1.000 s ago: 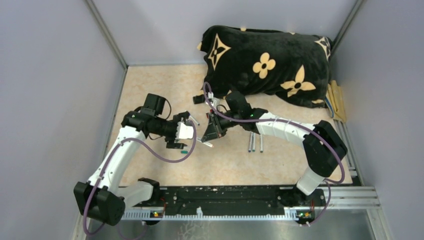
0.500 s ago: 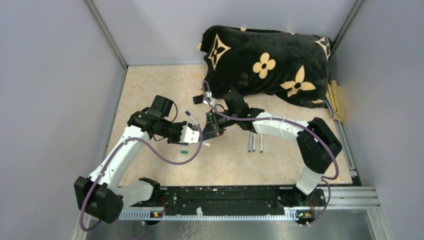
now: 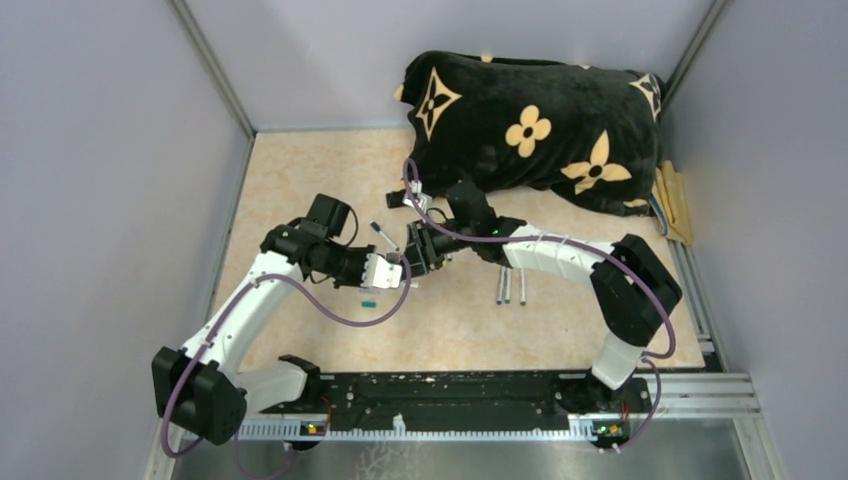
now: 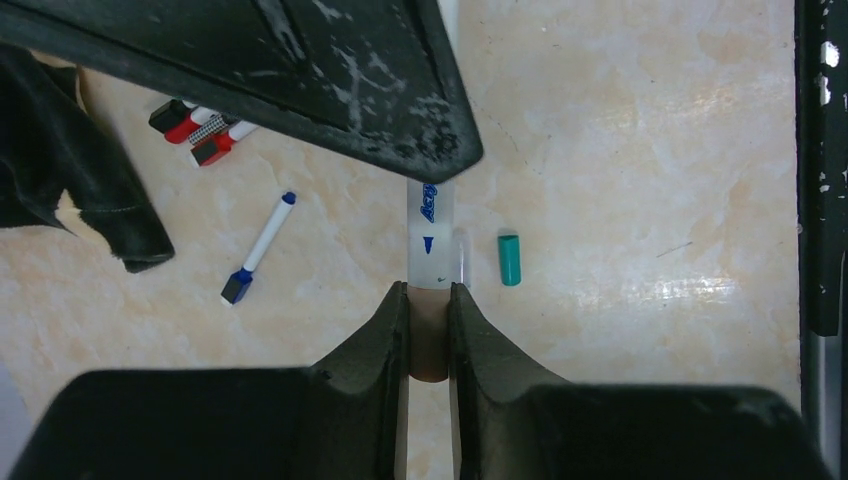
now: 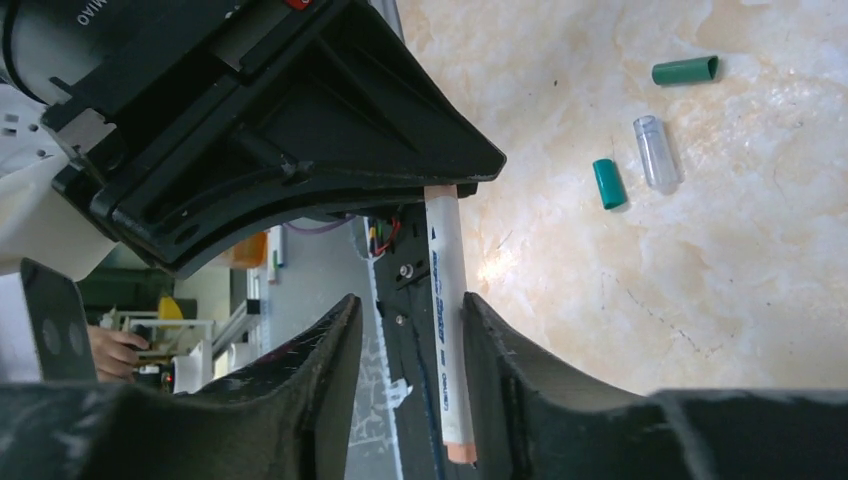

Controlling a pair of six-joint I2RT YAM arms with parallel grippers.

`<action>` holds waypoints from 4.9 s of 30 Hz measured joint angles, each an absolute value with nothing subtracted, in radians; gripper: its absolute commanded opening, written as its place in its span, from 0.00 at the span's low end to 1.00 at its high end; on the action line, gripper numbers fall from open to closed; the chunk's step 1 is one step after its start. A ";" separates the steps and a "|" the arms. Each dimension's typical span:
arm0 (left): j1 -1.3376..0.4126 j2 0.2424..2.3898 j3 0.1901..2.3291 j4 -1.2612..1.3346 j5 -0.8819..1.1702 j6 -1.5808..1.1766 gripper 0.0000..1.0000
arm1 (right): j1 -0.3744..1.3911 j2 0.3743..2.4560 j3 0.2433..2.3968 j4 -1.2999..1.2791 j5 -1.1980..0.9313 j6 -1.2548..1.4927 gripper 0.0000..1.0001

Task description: Open the pen caps

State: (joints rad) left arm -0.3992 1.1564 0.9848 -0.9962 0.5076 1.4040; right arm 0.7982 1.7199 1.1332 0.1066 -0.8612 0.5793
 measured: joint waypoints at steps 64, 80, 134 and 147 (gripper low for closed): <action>-0.370 1.355 0.763 -0.580 0.381 0.987 0.21 | 0.720 1.407 0.667 0.036 0.173 0.570 0.00; -0.362 1.390 0.741 -0.500 0.358 0.973 0.48 | 0.735 1.596 0.690 0.117 0.381 0.598 0.09; -0.023 1.314 1.204 -0.885 0.635 0.834 0.77 | 0.740 1.734 1.066 0.020 0.226 0.429 0.33; -0.014 1.295 1.214 -0.914 0.640 0.805 0.99 | 0.744 1.895 1.134 -0.010 0.185 0.410 0.26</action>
State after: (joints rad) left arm -0.0139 1.2949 1.2137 -0.9138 0.6399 0.8055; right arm 0.7437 1.8946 1.1336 -0.0105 0.1852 0.4103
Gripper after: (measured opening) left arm 0.987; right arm 0.275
